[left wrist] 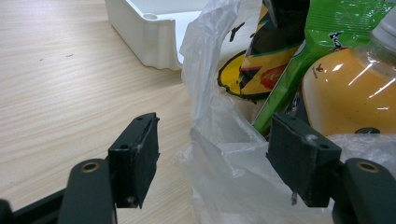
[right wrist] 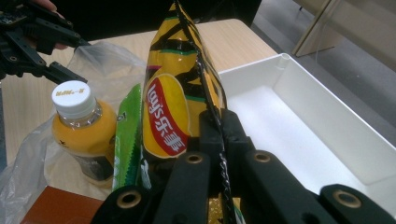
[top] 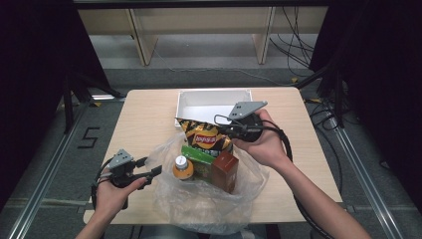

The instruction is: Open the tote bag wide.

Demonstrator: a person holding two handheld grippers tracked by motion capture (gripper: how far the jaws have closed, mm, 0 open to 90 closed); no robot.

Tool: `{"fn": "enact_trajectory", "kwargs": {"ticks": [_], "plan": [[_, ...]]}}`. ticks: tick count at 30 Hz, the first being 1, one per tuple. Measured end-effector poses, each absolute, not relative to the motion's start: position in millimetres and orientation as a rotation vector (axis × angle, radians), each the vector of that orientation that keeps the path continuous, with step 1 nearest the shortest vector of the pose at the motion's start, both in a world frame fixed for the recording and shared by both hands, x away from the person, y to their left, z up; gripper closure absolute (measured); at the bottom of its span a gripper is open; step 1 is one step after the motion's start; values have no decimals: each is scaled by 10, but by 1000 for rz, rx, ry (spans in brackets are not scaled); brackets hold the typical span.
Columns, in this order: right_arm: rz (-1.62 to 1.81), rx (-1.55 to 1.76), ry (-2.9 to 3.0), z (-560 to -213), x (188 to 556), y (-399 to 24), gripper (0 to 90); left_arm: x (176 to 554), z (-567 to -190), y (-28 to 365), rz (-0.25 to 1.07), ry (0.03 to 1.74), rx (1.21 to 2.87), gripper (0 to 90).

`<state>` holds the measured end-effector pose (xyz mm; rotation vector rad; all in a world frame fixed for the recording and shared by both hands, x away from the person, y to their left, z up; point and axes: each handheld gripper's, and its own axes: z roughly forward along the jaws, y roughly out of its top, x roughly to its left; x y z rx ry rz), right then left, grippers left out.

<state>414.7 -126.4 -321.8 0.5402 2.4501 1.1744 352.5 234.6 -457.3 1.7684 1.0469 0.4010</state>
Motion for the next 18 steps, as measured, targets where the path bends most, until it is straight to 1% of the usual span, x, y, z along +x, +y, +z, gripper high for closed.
{"fn": "enact_trajectory", "kwargs": {"ticks": [11,12,18], "plan": [[1204,533,2420,-3113,4104,-1289,900,3527,-4573,2342,387,1052,1743,351],[1213,570,2421,-3112,4088,-1284,900,3529,-4573,2343,388,1046,1747,353],[1228,535,2399,-3045,4089,-1294,900,3523,-4557,2348,385,1048,1737,371]]}}
